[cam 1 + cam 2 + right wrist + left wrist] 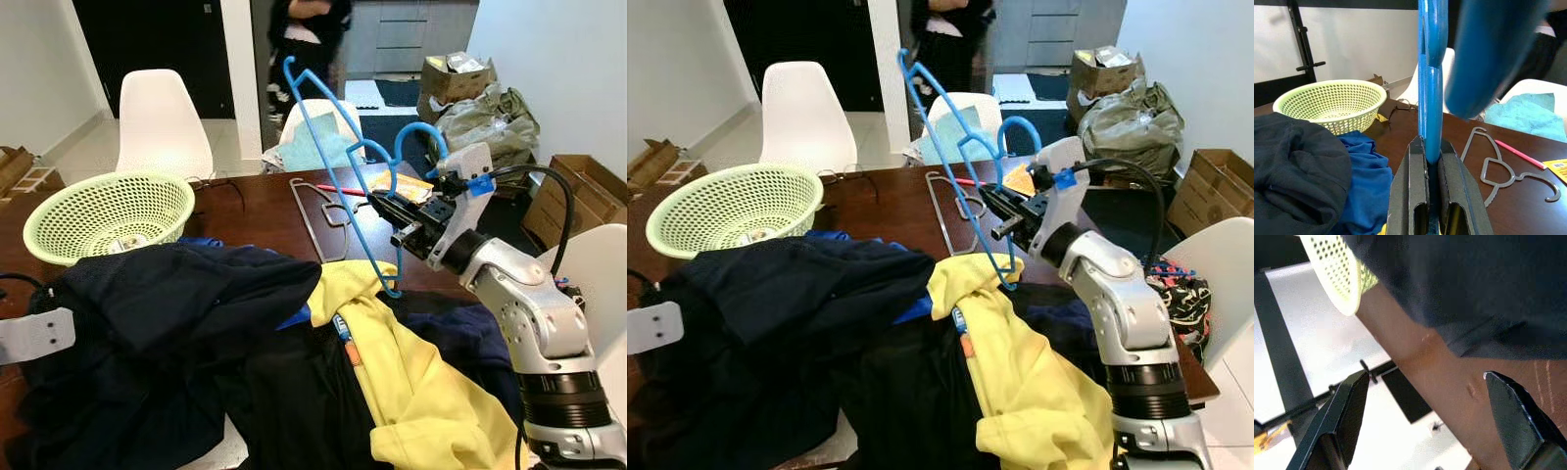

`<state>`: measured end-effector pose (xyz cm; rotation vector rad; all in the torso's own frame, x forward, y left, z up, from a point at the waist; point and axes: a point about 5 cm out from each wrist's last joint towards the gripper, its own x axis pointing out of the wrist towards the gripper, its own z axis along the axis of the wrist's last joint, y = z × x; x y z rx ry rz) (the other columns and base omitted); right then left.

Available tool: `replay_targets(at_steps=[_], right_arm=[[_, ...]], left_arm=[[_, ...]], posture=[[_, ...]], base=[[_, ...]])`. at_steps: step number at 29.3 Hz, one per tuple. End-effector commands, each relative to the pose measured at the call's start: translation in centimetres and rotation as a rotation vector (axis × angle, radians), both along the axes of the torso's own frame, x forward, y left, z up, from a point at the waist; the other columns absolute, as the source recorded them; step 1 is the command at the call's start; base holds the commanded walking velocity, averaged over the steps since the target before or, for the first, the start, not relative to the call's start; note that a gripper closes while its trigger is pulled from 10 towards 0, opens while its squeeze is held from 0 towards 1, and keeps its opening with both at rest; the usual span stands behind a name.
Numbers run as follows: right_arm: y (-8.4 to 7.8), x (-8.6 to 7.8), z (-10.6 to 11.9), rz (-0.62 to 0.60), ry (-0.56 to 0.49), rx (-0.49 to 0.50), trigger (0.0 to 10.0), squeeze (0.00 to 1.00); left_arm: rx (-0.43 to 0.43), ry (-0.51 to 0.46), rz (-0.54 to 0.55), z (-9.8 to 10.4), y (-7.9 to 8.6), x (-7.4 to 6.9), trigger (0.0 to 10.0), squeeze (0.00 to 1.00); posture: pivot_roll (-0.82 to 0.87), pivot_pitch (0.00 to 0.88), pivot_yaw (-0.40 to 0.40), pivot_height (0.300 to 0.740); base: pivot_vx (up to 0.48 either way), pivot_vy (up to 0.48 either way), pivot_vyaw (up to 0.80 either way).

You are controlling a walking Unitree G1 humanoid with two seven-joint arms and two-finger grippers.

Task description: Hang hanger

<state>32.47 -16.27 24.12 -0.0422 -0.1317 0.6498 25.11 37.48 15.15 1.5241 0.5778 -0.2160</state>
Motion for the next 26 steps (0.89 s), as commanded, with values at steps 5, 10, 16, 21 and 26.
replay_targets(at_steps=[5,10,16,21,26], right_arm=[[0.2,0.1,0.3,0.011,-0.008,0.006,10.0,0.0],[0.3,0.1,0.4,0.012,-0.012,0.003,10.0,0.0],[0.2,0.1,0.6,0.011,-0.017,0.0,10.0,0.0],[0.1,0.0,0.7,0.009,-0.019,0.001,10.0,0.0],[0.1,0.0,0.8,0.007,-0.021,0.001,10.0,0.0]], left_arm=[[0.027,-0.001,0.005,0.2,0.5,0.0,10.0,0.0],[0.018,-0.008,-0.001,-0.5,0.1,0.2,10.0,0.0],[-0.009,-0.014,-0.02,-1.7,-0.8,0.5,10.0,0.0],[-0.024,-0.035,-0.04,-2.2,-1.4,0.7,10.0,0.0],[-0.029,-0.06,-0.059,-2.1,-1.9,1.0,10.0,0.0]], posture=[[-0.01,0.002,0.018,0.74],[-0.01,0.002,0.018,0.74],[-0.03,0.005,0.019,0.74],[-0.03,0.007,0.017,0.74],[-0.04,0.011,0.018,0.74]], base=[[0.0,0.0,0.0],[0.0,0.0,0.0],[0.0,0.0,0.0],[0.0,0.0,0.0],[0.0,0.0,0.0]])
